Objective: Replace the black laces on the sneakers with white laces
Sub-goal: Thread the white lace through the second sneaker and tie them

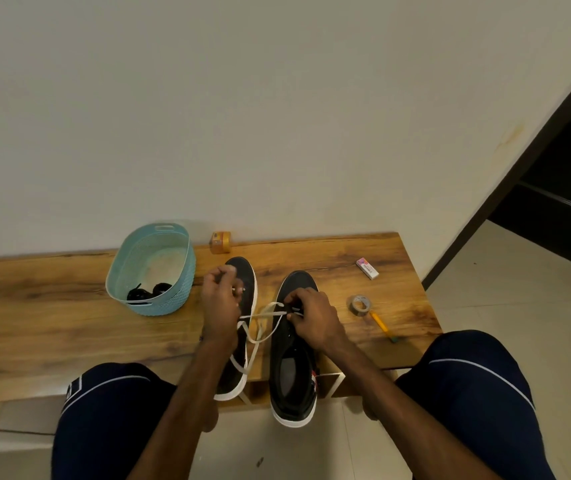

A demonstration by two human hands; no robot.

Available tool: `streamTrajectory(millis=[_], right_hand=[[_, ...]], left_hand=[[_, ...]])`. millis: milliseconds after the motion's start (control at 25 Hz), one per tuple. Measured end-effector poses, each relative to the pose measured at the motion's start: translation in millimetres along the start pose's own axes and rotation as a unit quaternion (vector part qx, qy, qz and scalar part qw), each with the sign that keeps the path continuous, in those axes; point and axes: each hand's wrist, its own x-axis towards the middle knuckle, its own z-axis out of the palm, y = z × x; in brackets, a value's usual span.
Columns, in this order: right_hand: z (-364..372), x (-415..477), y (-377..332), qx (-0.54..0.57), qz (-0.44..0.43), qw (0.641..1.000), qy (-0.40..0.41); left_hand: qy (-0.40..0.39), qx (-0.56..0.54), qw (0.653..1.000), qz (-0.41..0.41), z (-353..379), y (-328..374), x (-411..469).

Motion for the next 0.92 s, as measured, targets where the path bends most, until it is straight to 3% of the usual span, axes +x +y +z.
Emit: streamTrajectory(millis=[40, 120, 160, 240, 360, 440, 520, 600, 640, 720, 760, 800, 840, 880, 920], right_hand=[[0, -1, 0, -0.004, 0.002, 1.000, 0.003], [0, -3, 0, -0.012, 0.007, 1.000, 0.013], [0, -4, 0, -0.014, 0.009, 1.000, 0.021], [1, -6, -1, -0.018, 0.012, 0.999, 0.031], [4, -9, 0, -0.027, 0.010, 0.999, 0.028], [4, -9, 2, -0.027, 0.011, 0.999, 0.026], [4, -8, 3, -0.028, 0.010, 0.999, 0.026], [4, -6, 2, -0.027, 0.010, 0.999, 0.030], [5, -6, 2, -0.027, 0.011, 0.999, 0.032], [6, -5, 1, -0.029, 0.013, 0.999, 0.036], [7, -5, 2, -0.029, 0.014, 0.999, 0.038], [7, -6, 2, -0.028, 0.015, 0.999, 0.041], [7, -6, 3, -0.026, 0.016, 0.999, 0.043], [7, -6, 3, -0.024, 0.018, 0.999, 0.045], [7, -6, 4, -0.023, 0.021, 0.998, 0.045]], left_hand=[[-0.023, 0.182, 0.982, 0.051, 1, -8, -2], [-0.114, 0.461, 0.869, 0.138, 9, -29, -13], [-0.138, 0.523, 0.828, 0.146, 14, -37, -17], [-0.138, 0.593, 0.780, 0.143, 20, -50, -22], [-0.121, 0.644, 0.741, 0.149, 23, -55, -20], [-0.110, 0.606, 0.774, 0.146, 23, -53, -19], [-0.087, 0.462, 0.875, 0.111, 24, -45, -18], [-0.065, 0.187, 0.980, 0.030, 26, -28, -16], [-0.055, 0.039, 0.998, -0.005, 25, -15, -14], [-0.053, -0.193, 0.979, -0.036, 16, 8, -10], [-0.048, -0.246, 0.967, -0.041, 10, 15, -8], [-0.040, -0.239, 0.969, -0.037, 3, 19, -5], [-0.037, -0.155, 0.987, -0.024, -1, 20, -4], [-0.047, 0.010, 0.999, 0.007, -3, 17, -4], [-0.076, 0.221, 0.971, 0.048, -3, 11, -6]])
